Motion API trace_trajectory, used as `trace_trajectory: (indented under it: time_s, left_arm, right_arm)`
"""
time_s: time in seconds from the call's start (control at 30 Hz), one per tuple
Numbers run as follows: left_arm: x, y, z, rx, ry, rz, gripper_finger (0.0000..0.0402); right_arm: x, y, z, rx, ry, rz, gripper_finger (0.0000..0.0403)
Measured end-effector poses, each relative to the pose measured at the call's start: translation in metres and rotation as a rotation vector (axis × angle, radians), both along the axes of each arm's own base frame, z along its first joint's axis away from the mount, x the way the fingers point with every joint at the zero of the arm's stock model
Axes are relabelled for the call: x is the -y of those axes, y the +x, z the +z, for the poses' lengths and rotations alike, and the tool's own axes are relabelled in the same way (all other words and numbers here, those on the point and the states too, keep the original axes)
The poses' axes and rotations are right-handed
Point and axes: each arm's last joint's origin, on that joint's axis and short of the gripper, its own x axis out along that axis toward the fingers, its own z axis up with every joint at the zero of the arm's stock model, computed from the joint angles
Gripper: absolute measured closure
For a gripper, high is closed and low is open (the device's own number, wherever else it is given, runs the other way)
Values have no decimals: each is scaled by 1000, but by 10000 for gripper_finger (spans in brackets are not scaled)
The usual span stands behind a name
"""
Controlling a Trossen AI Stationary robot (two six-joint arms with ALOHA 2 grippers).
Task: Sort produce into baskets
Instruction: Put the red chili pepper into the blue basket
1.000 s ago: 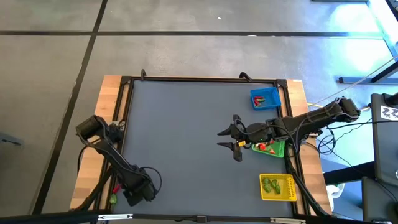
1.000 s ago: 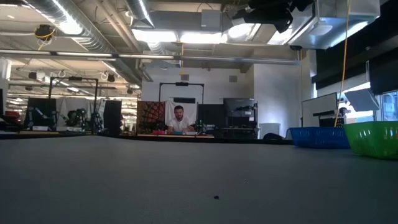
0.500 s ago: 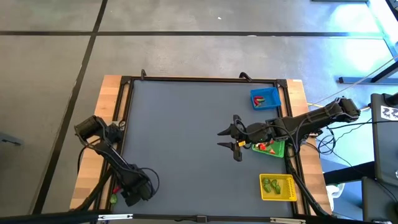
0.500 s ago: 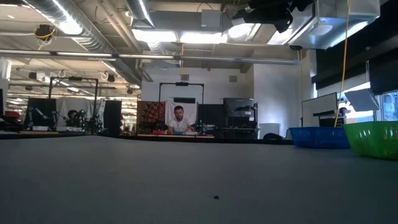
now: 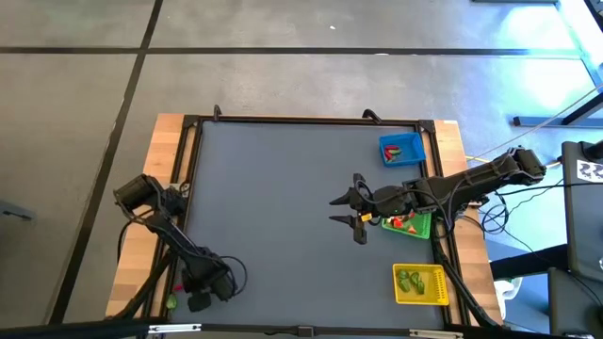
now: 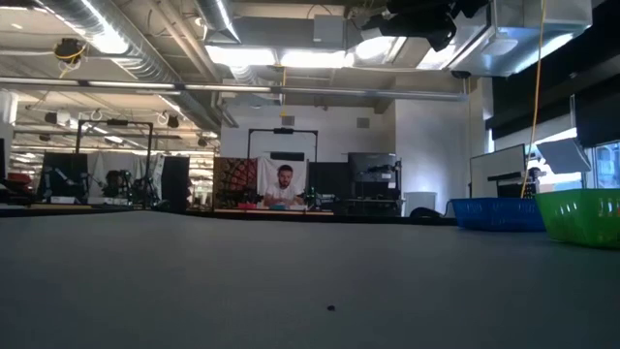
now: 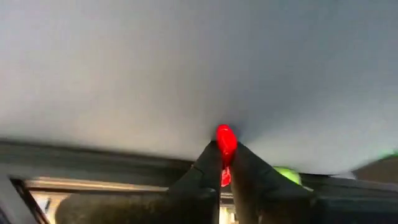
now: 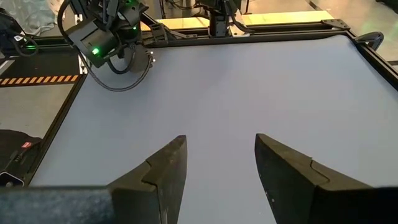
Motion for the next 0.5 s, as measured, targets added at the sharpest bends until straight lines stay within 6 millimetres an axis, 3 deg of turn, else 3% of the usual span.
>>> trace_trajectory:
  time_s: [0.23, 0.5]
  left_arm:
    - [-12, 35, 49, 190, -126, -52, 375]
    - [-57, 75, 109, 634, -2, -47, 368]
  right_arm:
    - [0, -1, -3, -29, -8, 0, 215]
    - [1, -3, -5, -60, 31, -24, 215]
